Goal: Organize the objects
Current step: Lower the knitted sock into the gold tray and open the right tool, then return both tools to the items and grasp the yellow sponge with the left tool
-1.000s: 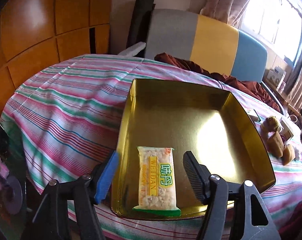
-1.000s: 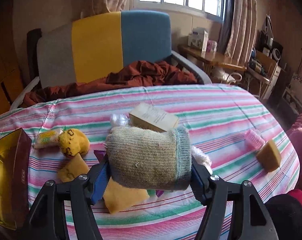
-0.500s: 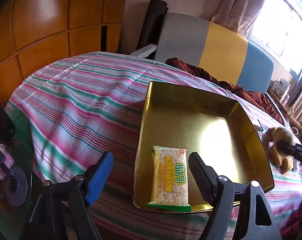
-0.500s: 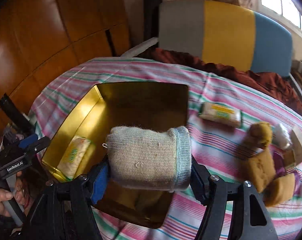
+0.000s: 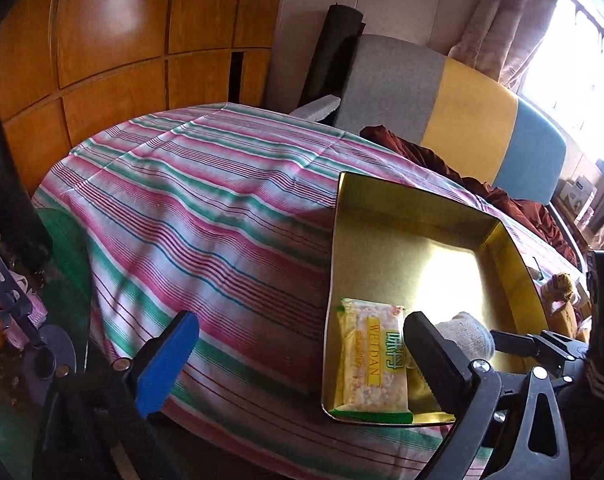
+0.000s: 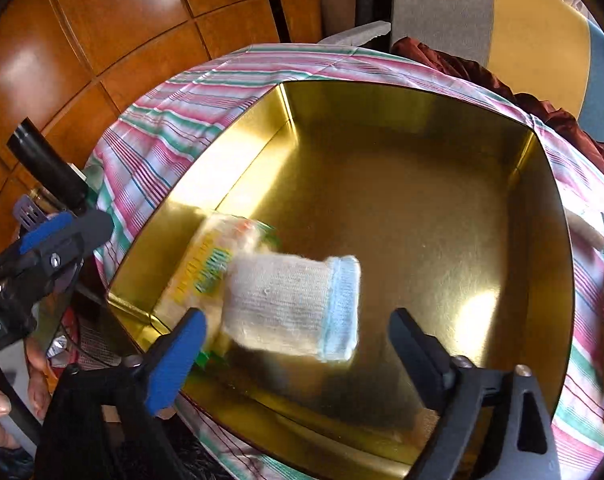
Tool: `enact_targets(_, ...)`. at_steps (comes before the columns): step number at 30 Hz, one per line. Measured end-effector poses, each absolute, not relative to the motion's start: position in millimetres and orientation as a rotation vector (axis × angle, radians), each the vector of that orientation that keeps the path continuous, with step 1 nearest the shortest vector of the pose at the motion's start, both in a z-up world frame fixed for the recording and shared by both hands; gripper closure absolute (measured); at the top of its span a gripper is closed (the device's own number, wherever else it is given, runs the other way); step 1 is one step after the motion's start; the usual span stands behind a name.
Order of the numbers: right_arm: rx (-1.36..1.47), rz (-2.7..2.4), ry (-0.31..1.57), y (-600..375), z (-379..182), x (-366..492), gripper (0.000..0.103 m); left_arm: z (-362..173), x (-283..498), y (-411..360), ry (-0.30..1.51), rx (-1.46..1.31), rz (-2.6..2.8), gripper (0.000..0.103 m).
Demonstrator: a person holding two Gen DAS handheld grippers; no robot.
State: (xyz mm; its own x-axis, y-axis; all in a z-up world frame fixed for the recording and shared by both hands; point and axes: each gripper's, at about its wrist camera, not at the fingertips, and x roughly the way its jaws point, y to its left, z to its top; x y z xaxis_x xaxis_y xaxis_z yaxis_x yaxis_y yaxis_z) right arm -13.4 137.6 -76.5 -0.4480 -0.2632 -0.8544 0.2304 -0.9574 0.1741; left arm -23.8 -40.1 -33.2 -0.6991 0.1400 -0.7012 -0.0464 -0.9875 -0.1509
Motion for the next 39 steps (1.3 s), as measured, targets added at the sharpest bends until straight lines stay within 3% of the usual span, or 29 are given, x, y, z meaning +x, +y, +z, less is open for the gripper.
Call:
enact_targets(6, 1.346, -2.54, -0.004, 143, -54, 2, 0.0, -28, -22, -42, -0.135, -1.119, 2.872, 0.0)
enact_targets(16, 0.777, -3.141, 0.223, 192, 38, 60, 0.0, 5, -8, -31, -0.041, -0.942, 2.937, 0.0)
enact_targets(20, 0.983, -3.115, 0.034, 228, 32, 48, 0.002, 21, 0, -20, -0.017, -0.86, 2.918, 0.0)
enact_targets(27, 1.072, -3.137, -0.364, 308, 21, 60, 0.002, 31, 3, 9, 0.056, -0.836, 2.851, 0.0)
enact_targets(36, 1.187, -3.311, -0.411, 416, 28, 87, 0.001, 25, 3, 64, 0.134, -0.883, 2.719, 0.0)
enact_targets(39, 1.216, -3.36, -0.525, 462, 23, 99, 0.001, 19, 2, 86, 0.174, -0.907, 2.66, 0.0)
